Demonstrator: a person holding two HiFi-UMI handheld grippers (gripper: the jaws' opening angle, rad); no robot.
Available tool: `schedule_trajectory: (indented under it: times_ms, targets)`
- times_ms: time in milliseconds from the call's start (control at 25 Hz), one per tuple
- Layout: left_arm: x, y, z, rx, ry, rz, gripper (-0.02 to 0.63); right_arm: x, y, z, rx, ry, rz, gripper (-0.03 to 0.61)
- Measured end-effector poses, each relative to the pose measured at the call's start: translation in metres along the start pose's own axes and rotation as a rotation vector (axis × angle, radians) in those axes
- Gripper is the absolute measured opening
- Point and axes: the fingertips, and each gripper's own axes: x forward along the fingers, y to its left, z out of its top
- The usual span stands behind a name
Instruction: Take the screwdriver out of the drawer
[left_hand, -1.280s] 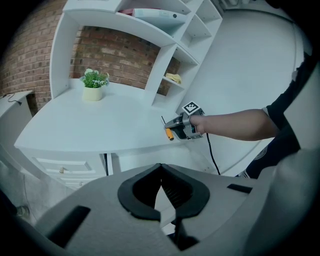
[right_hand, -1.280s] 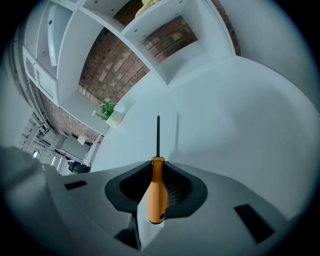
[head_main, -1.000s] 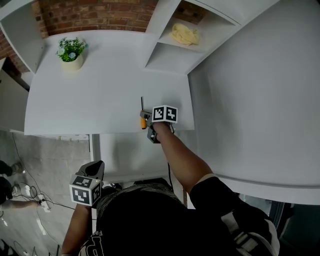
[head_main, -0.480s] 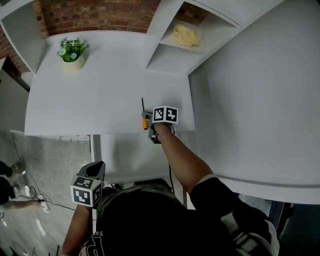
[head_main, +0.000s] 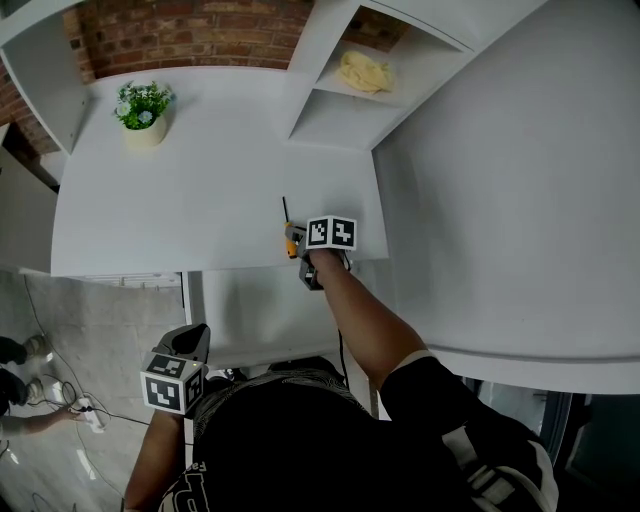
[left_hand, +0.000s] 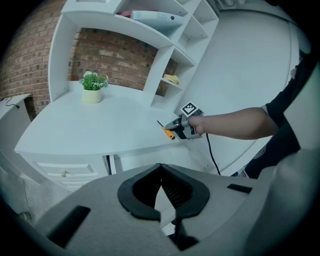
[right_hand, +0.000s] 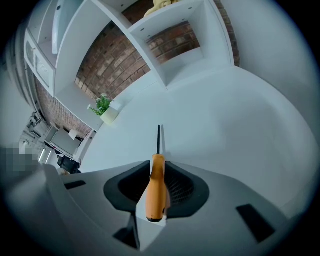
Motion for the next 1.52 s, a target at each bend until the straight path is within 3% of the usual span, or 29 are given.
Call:
schedule_trajectory:
  times_ms: [520,720,1000,1320,1520]
  targets:
    - [-0.004,-0.005,0.003,0.049,-0.016,-0.047,0.015,-0.023,0.006,-0.006,-0.016,-0.044,-0.013,0.097]
    - [-0.009,-0.014,0.012,0.077,-0.061,-0.073,0.015,-0.045,0.019,-0.010,-0.049,-0.078,-0.001,0.097]
    - [-0.023,-0.022,0.019,0.113,-0.109,-0.118,0.015,-0.091,0.057,-0.022,-0.107,-0.165,0.048,0.094]
    - [-0.047,-0.046,0.032,0.172,-0.177,-0.189,0.015,-0.165,0.119,-0.048,-0.253,-0.325,0.102,0.028]
    - [-0.060,-0.065,0.036,0.200,-0.200,-0.240,0.015,-0.208,0.153,-0.076,-0.270,-0.401,0.158,0.008]
